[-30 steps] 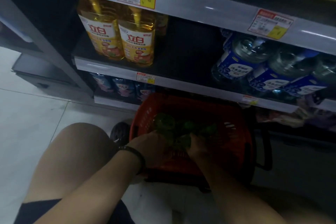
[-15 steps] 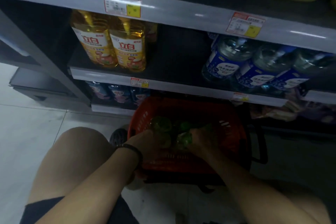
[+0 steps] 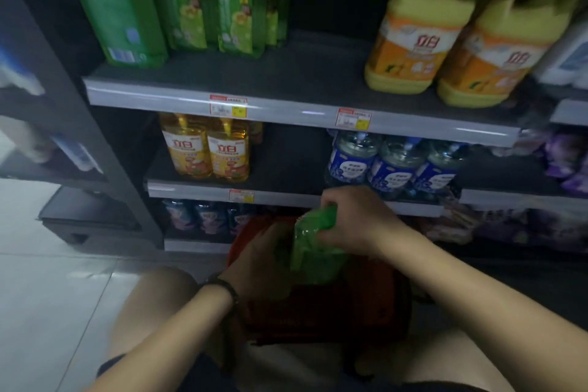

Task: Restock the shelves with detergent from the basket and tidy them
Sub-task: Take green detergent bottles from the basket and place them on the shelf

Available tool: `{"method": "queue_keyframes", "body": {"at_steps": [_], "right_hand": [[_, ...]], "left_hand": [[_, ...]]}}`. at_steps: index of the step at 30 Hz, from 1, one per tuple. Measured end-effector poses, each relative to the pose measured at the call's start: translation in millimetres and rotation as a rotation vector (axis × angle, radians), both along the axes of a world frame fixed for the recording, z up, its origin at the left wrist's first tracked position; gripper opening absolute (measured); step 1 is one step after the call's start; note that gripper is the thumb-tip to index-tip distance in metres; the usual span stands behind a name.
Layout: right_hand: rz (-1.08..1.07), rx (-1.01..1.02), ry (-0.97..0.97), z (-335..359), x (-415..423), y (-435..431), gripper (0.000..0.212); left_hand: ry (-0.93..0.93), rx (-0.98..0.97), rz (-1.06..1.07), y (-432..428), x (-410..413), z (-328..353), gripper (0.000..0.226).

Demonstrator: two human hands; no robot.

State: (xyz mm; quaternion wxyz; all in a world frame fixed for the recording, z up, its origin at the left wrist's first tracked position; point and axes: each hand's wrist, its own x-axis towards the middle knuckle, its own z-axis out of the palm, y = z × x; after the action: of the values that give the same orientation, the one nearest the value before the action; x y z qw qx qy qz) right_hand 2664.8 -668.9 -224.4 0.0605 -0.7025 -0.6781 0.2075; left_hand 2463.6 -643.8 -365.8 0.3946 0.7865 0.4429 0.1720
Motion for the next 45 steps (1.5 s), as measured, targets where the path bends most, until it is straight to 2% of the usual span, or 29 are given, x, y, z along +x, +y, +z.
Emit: {"method": "queue_keyframes", "body": {"at_steps": [3,8,11,15,18,20,22,27,31,33,37,41,43,45], "right_hand": [[0.006,0.064,-0.005,52.4,-18.5,1.7,0.031],[0.046,0.198,0.016,111.8,-43.3,6.0,0.031],[0.016,0.221,0.204,126.2,-48.9,16.7,0.04],[-0.028,0.35,0.545,118.6,-48.3,33.7,0.068],[0.018,0.226,0.656,97.6,-51.0,44.6,0.086],[0.092,0.14,0.704,82.3,-62.5,53.8,0.08],[0.139,0.14,0.758,75.4,-77.9,65.9,0.064],[0.073,0.193,0.906,89.7,-105.0,113.8,0.047],[0.033,0.178,0.977,104.8,-118.0,163.5,0.052],[-0.009,0.186,1.005,113.0,-122.7,188.2,0.047],[-0.041,0.258,0.927,128.9,-127.8,230.2,0.044],[-0.08,0.334,0.922,122.5,-128.4,268.7,0.058],[-0.068,0.372,0.921,111.3,-129.7,282.8,0.066],[-0.037,0.388,0.889,98.7,-130.4,296.9,0.064]], "left_hand": [[-0.207,-0.131,-0.003,-1.4,-5.2,41.1,0.078],[-0.447,-0.149,0.093,-3.1,-28.4,106.7,0.07],[-0.493,-0.101,0.157,4.0,-46.7,128.4,0.068],[-0.575,-0.105,0.222,16.8,-71.6,156.3,0.06],[-0.645,-0.092,0.282,28.4,-84.2,180.1,0.056],[-0.67,-0.078,0.326,42.2,-91.6,192.8,0.052],[-0.684,-0.068,0.348,58.4,-96.4,206.0,0.046],[-0.678,-0.048,0.354,111.0,-108.4,233.1,0.03],[-0.686,-0.048,0.33,150.4,-115.1,243.4,0.031],[-0.703,-0.021,0.375,168.6,-119.0,241.3,0.034],[-0.631,0.046,0.508,202.2,-124.9,231.9,0.072],[-0.516,0.155,0.546,229.3,-124.0,226.7,0.055],[-0.466,0.191,0.516,239.2,-121.4,223.1,0.063],[-0.393,0.221,0.422,248.3,-118.4,212.3,0.064]]}}
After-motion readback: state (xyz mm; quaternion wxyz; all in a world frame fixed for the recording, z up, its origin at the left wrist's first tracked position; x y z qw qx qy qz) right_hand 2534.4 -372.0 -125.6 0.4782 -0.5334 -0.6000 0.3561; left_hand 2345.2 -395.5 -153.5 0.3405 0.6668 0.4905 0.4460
